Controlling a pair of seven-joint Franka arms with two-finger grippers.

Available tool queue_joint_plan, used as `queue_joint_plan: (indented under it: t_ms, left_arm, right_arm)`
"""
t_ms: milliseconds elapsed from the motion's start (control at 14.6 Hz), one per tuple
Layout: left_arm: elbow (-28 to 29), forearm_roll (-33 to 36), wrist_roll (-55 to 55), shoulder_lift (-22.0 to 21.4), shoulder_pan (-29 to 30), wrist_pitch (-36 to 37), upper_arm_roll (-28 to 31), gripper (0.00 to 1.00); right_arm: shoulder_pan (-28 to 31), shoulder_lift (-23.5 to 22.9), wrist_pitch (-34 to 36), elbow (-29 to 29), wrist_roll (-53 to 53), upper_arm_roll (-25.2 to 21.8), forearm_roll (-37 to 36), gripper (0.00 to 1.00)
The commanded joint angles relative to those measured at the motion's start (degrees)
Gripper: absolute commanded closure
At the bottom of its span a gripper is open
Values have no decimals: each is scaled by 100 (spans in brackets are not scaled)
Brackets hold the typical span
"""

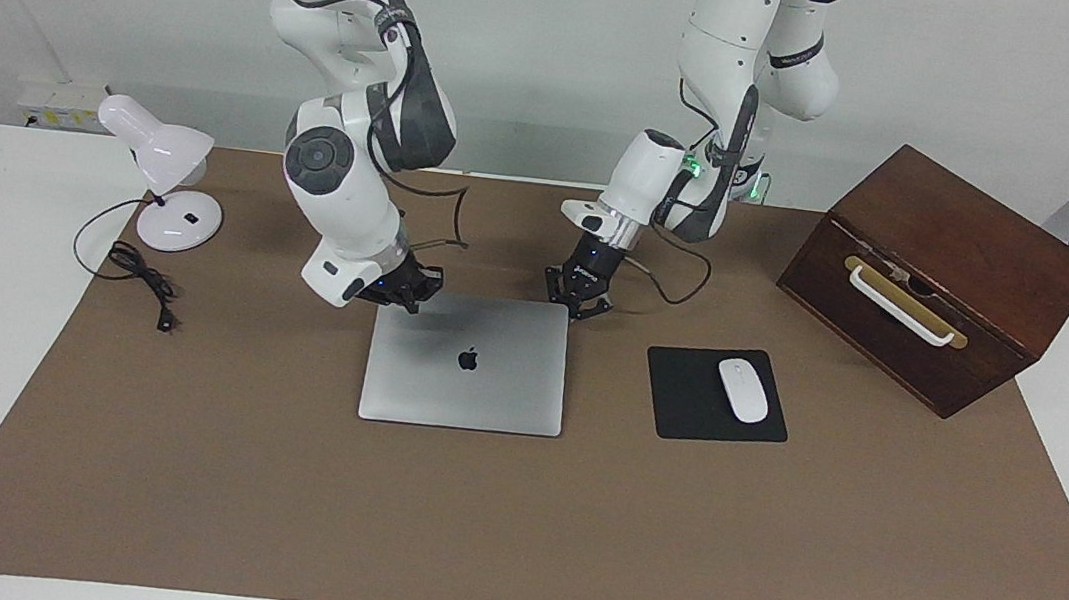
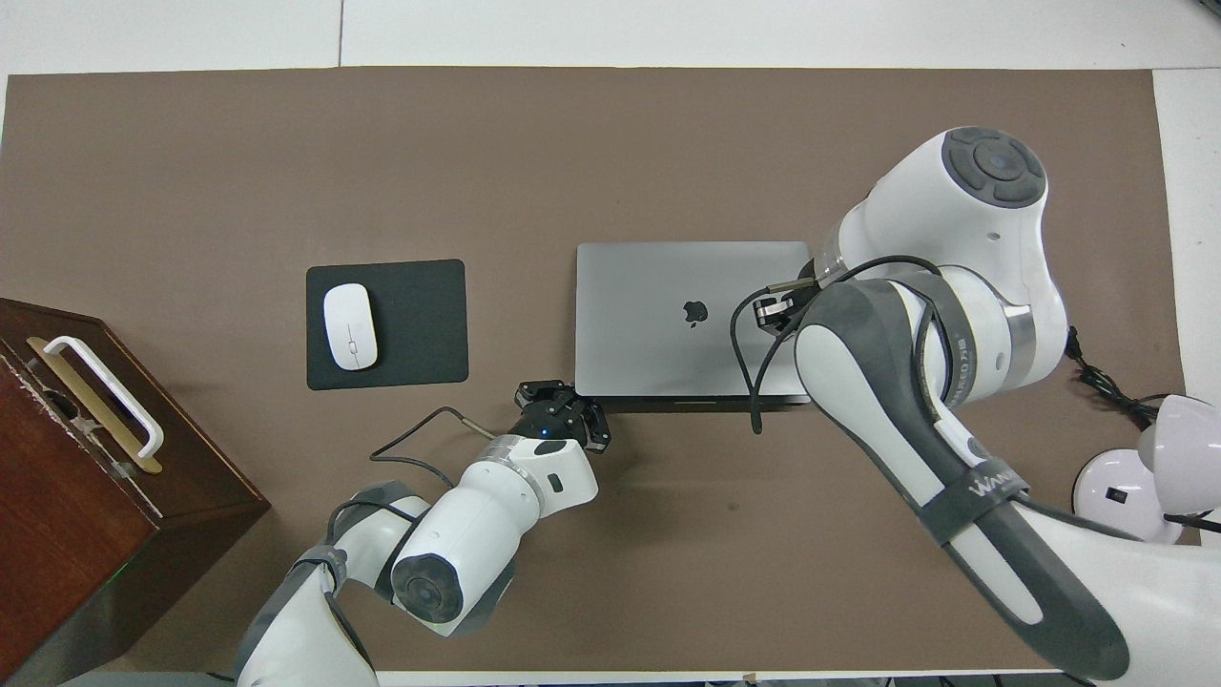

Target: Close laptop with both arms

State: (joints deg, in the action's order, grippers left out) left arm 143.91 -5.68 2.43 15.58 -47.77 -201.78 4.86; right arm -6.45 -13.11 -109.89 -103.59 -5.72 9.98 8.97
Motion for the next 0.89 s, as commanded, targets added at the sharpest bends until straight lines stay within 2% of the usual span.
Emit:
queue_joint_plan:
  t_ms: [0, 205, 342, 478, 615, 752, 820]
  left_arm:
    - [304, 6, 12, -300, 75, 112, 85, 100]
    - [322, 6, 108, -476, 110, 208, 67, 100]
    - [375, 6, 152, -756, 163, 576, 67, 100]
    - [471, 6, 118, -1160, 163, 1094, 85, 100]
    - [516, 6, 74, -1565, 259, 1761, 85, 100]
    - [516, 6, -66, -2065, 260, 2709, 94, 100]
    - [507, 6, -93, -2320, 268, 3166, 94, 100]
  right_arm:
    - [231, 378, 283, 41, -105, 48, -115, 100]
    - [442, 774, 564, 50, -96, 48, -115, 100]
    - [531, 1011, 801, 50, -87, 48, -211, 98]
    - [539, 1249, 1030, 50, -61, 48, -439, 83]
    - [583, 1451, 1294, 50, -52, 48, -466, 47]
    - [662, 1618, 1452, 32, -26, 56, -466, 25]
    - [663, 1680, 1496, 15, -25, 56, -466, 2]
